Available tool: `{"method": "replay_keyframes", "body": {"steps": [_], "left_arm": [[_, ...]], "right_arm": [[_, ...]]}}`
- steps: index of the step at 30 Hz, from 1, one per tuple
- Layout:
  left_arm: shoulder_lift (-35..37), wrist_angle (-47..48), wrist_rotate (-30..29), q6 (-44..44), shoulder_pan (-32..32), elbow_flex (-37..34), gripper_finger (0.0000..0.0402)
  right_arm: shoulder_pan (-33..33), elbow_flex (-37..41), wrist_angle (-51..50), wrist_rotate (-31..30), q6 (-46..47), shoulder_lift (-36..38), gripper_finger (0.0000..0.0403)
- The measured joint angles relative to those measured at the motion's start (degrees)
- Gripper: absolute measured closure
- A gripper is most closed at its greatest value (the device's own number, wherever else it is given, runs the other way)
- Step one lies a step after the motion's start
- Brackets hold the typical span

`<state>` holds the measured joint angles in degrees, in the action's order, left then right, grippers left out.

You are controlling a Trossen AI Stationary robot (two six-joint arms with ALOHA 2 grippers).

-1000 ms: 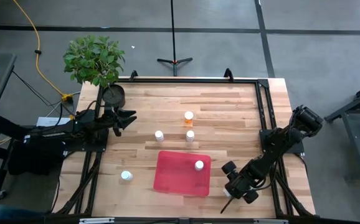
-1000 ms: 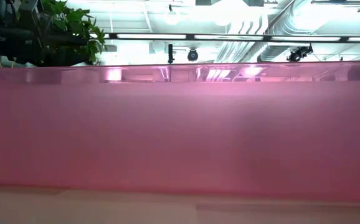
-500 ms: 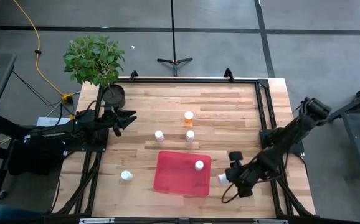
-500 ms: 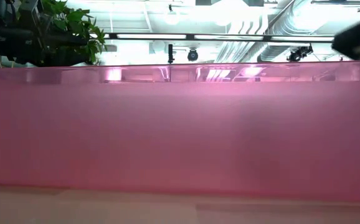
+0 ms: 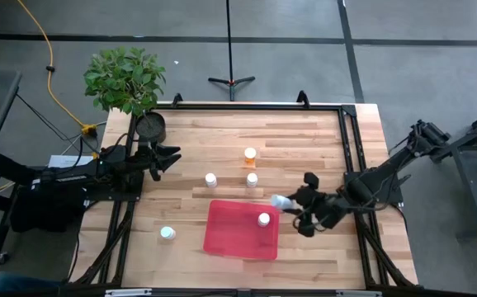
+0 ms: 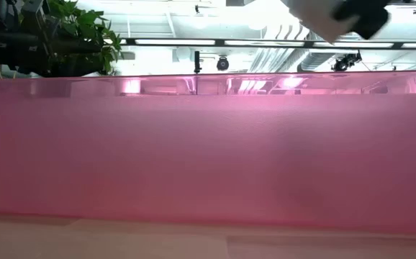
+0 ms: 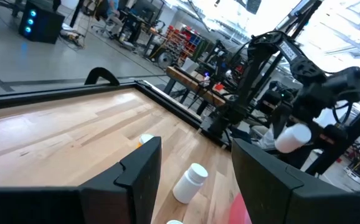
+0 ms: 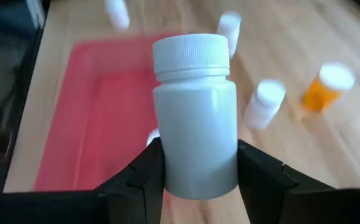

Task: Pick and place pill bottles into a basket
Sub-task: Put the white pill bottle into the bin

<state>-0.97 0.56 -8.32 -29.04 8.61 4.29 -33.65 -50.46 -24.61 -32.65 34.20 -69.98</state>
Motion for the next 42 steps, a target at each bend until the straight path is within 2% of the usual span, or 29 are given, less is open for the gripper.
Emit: {"method": "replay_keyframes", "body": {"steps": [4, 8, 13, 15, 19, 25, 31, 36, 42], "left_arm": [[0.0, 0.0, 0.0, 0.0, 0.0, 0.0, 0.0172], [0.0, 0.0, 0.0, 0.0, 0.0, 0.0, 0.0172], [0.0, 0.0, 0.1, 0.0, 0.0, 0.0, 0.0172], [0.0, 0.0, 0.2, 0.0, 0.0, 0.0, 0.0172], [0.0, 0.0, 0.3, 0.9, 0.0, 0.0, 0.0172], [0.0, -1.2, 0.3, 7.8, 0.0, 0.0, 0.0172], [-1.0, -6.7, 0.3, 9.7, 0.0, 0.0, 0.0172], [-6.0, -12.7, 0.4, 9.5, 0.0, 0.0, 0.0172], [-16.1, -25.9, 3.7, 9.3, 0.0, 0.0, 0.0172]], "right_arm": [[3.2, 4.5, 12.3, -0.4, -1.7, -0.1, 0.0251], [6.2, 13.8, 32.4, 1.6, -3.4, -0.2, 0.0251], [10.5, 23.6, 54.4, -1.0, -5.9, -0.2, 0.0251], [12.4, 25.6, 59.4, -1.7, -6.7, -0.1, 0.0251], [15.4, 26.2, 62.0, -0.9, -10.0, -0.2, 0.0251], [18.6, 25.5, 62.2, 1.3, -12.6, -0.2, 0.0251], [20.5, 25.5, 62.2, 3.1, -13.4, -0.2, 0.0251], [21.7, 25.4, 62.2, 3.8, -13.7, -0.2, 0.0251], [22.9, 25.4, 62.2, 4.1, -13.7, -0.2, 0.0251]]}}
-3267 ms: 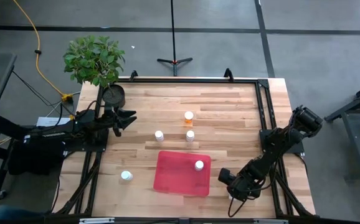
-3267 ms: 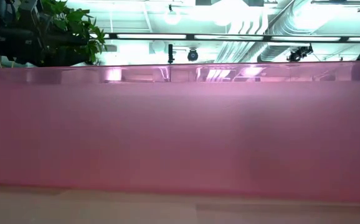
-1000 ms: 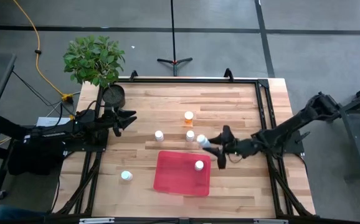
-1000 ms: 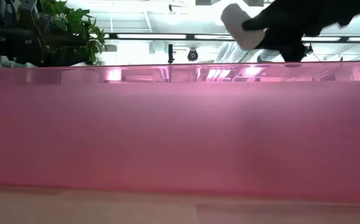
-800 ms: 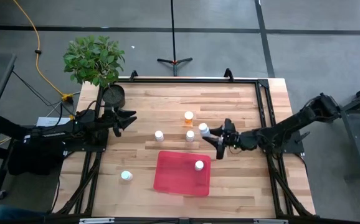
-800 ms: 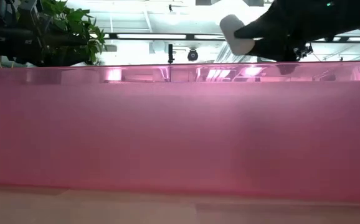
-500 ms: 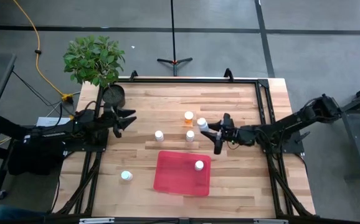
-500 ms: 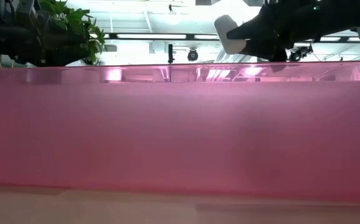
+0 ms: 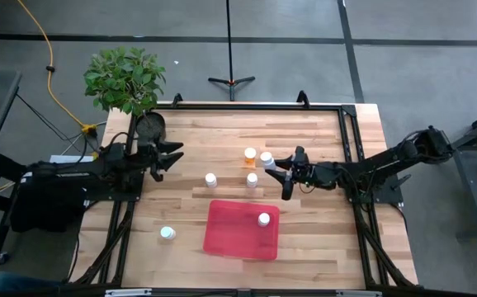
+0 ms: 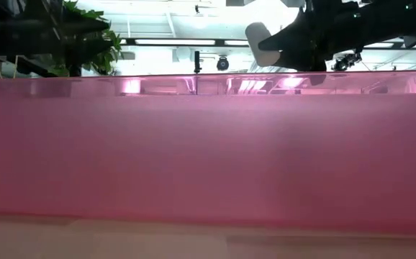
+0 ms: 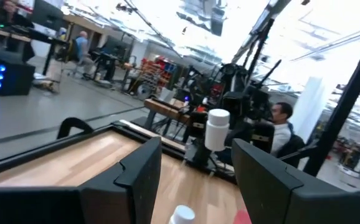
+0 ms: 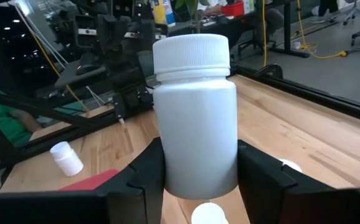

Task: Pick and place pill bottles into a basket
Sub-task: Put the white pill bottle into the bin

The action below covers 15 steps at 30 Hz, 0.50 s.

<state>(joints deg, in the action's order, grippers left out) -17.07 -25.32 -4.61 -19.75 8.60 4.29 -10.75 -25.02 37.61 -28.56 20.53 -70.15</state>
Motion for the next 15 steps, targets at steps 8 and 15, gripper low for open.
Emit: {"method": "replay_keyframes", "body": {"steps": [8, 15], "left_arm": [[-15.7, -9.1, 1.5, 0.0, 0.0, 4.1, 0.0172], [-28.8, -9.2, 4.1, 2.1, 0.0, 13.2, 0.0172]], "right_arm": [[0.1, 0.0, 1.1, 0.0, 0.3, 0.0, 0.0251], [0.2, 0.0, 1.1, -0.4, 0.3, 0.0, 0.0251]]}}
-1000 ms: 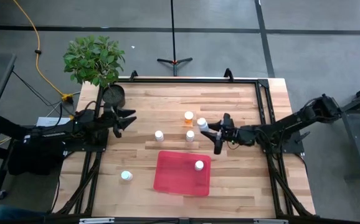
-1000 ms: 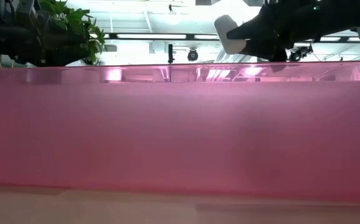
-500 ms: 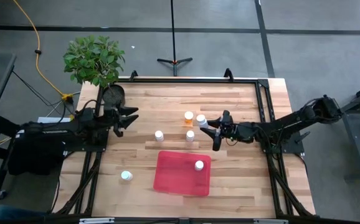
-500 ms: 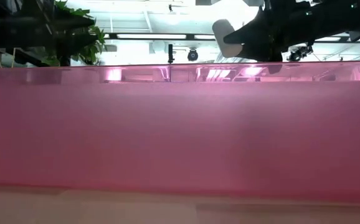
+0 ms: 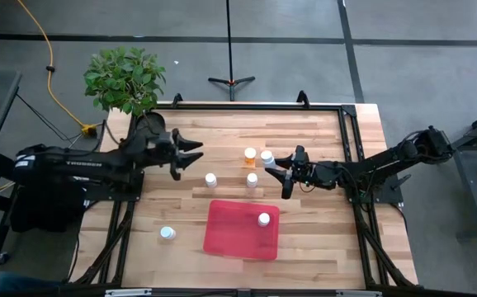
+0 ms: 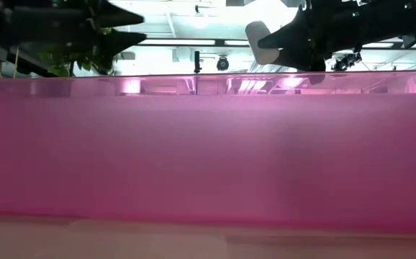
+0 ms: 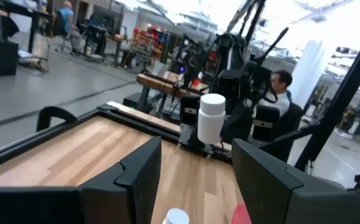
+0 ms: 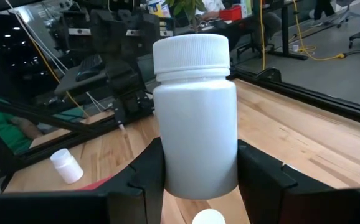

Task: Pick and place pill bottles into a basket
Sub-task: Put the white pill bottle into the bin

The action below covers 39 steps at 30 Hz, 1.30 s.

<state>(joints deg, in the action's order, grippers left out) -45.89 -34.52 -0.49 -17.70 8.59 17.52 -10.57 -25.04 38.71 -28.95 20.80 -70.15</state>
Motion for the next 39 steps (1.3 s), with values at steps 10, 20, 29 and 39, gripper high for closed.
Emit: {"method": "replay_keyframes", "body": {"steps": [10, 20, 29, 39], "left_arm": [[-15.2, -0.2, 4.2, -1.1, 0.0, 12.2, 0.0172], [-26.9, -0.1, 6.3, -0.7, 0.0, 22.3, 0.0167], [-36.0, -0.1, 9.0, -0.6, -0.9, 30.2, 0.0065], [-44.6, -0.1, 8.5, -0.6, -3.4, 37.1, 0.0045]], "right_arm": [[0.0, 0.0, 1.1, 1.0, -0.2, 0.0, 0.0251], [0.0, 0.0, 2.1, 2.7, -0.3, 0.0, 0.0253], [0.5, 0.0, 5.5, 4.6, -2.3, 0.0, 0.0253], [3.2, 0.0, 7.0, 6.8, -4.4, 0.0, 0.0253]]}}
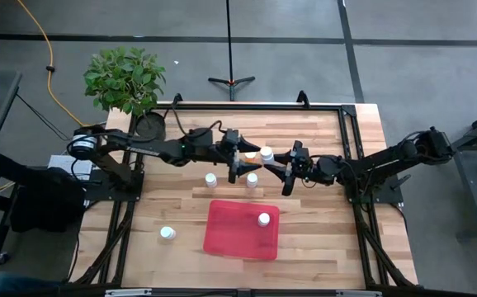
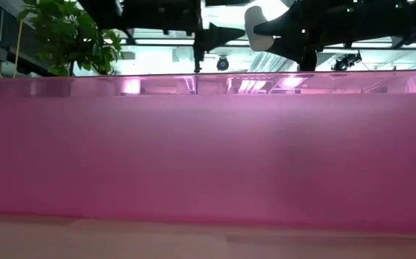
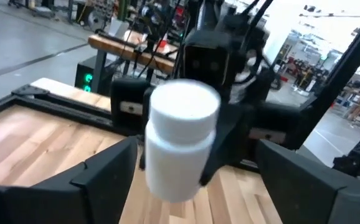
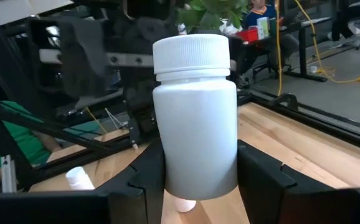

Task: Pick and place pill bottles into a basket
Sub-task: Put the white pill bottle into the bin

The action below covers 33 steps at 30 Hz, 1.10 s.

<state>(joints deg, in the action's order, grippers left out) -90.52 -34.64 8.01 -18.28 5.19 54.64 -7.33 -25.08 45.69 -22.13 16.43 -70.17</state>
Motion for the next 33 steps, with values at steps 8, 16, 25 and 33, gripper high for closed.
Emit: {"method": "replay_keyframes", "body": {"steps": [8, 16, 25, 33], "left_arm": [[-2.6, 0.1, 0.0, 0.0, 0.0, 3.4, 0.0064], [-3.5, 0.3, -0.2, 2.3, 0.0, 4.0, 0.008], [-5.6, -3.0, -0.2, 1.6, 0.0, 4.7, 0.0093], [-6.6, -3.0, -0.9, 3.1, 0.0, 6.6, 0.0117]], "right_arm": [[0.6, 0.0, 0.1, 2.2, -0.3, 0.0, 0.0253], [0.6, 0.0, 1.6, 1.8, -0.2, 0.0, 0.0253], [0.6, 0.0, 1.9, 1.7, -0.4, 0.0, 0.0253], [0.6, 0.0, 2.3, 2.0, -1.3, 0.0, 0.0253]]}}
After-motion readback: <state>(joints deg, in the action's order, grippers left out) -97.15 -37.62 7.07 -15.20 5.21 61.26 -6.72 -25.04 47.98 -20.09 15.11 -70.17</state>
